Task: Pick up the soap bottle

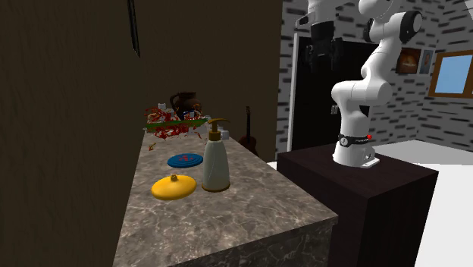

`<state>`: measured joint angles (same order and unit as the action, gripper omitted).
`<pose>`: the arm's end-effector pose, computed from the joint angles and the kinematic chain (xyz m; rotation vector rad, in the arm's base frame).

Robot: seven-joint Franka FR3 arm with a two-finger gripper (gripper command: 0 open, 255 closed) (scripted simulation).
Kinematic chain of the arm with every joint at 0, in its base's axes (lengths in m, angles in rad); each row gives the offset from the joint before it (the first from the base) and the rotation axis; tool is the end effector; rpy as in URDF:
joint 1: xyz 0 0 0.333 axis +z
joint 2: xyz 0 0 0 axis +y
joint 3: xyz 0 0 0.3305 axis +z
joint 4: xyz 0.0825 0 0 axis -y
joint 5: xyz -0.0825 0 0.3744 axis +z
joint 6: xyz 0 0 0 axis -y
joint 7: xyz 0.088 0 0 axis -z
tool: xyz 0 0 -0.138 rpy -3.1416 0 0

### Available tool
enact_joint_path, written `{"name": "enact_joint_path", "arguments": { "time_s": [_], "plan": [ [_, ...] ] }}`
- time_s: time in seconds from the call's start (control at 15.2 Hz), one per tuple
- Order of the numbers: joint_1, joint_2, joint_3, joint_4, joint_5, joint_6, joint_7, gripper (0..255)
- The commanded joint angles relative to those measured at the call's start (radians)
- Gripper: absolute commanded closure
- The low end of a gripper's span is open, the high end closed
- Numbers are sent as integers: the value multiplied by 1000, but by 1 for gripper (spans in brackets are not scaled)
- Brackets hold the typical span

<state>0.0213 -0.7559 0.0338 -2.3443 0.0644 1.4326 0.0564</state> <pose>0.2737 0.0273 0.5559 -3.0987 0.0131 0.2453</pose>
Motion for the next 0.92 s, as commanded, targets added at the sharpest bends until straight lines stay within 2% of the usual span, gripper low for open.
{"name": "enact_joint_path", "arguments": {
  "time_s": [0.0,0.4,0.86],
  "plan": [
    [0,0,0,0,0,0,0,0],
    [-16,200,-26,57,-29,154,-40,0],
    [-32,449,-51,184,-49,292,-80,0]
  ]
}}
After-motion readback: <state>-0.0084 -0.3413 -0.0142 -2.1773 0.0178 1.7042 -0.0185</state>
